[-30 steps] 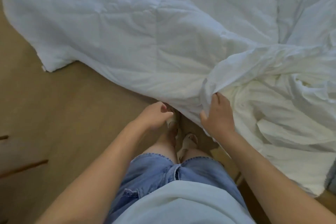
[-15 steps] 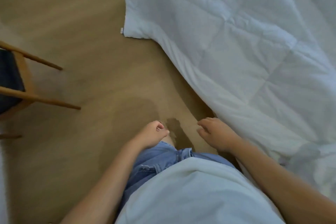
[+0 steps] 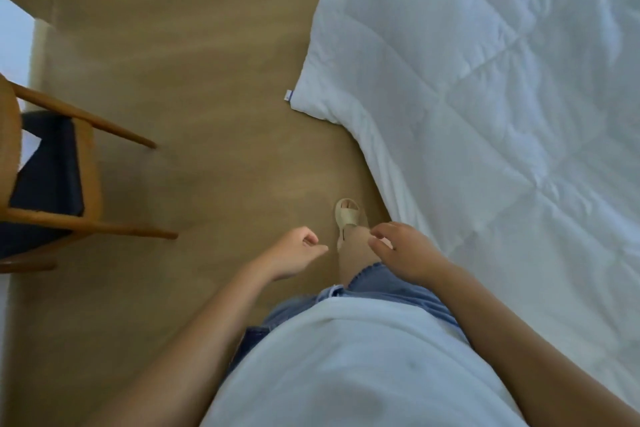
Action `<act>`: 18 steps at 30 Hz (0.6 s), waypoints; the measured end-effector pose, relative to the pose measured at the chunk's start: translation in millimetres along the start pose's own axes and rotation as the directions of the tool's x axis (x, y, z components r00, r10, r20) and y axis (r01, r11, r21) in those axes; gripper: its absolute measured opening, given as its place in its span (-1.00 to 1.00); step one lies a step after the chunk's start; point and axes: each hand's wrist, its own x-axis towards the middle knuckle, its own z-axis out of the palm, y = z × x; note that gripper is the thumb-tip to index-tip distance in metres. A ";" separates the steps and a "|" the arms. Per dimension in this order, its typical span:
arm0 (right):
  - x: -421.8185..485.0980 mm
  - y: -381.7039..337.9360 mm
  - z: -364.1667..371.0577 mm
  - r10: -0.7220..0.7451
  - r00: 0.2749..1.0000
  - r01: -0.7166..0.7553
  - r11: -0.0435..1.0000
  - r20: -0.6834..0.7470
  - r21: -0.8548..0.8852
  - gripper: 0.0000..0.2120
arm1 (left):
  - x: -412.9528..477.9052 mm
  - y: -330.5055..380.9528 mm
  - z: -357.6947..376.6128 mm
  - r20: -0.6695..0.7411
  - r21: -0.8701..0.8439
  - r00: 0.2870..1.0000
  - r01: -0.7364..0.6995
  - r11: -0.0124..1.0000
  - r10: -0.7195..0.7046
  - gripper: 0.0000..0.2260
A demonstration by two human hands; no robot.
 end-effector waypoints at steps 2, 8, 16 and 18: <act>45.6 -8.1 -36.7 -0.007 1.000 0.007 1.000 0.015 -0.014 -0.69 | 24.2 22.6 -34.7 -0.003 -0.010 1.000 0.020 1.000 -0.020 -0.73; 179.2 -52.6 -140.3 -0.065 0.994 0.075 0.990 0.093 -0.115 -0.74 | 90.3 90.9 -163.4 -0.125 -0.124 0.991 0.023 0.992 -0.039 -0.78; 358.7 -137.2 -222.1 -0.066 0.982 0.086 0.991 0.175 -0.107 -0.71 | 166.4 103.8 -309.3 -0.179 -0.335 0.975 0.065 0.940 -0.131 -0.90; 410.9 -163.2 -239.4 -0.074 0.989 0.084 0.994 0.128 -0.068 -0.73 | 199.5 101.9 -362.5 -0.184 -0.346 0.974 0.065 0.936 -0.136 -0.93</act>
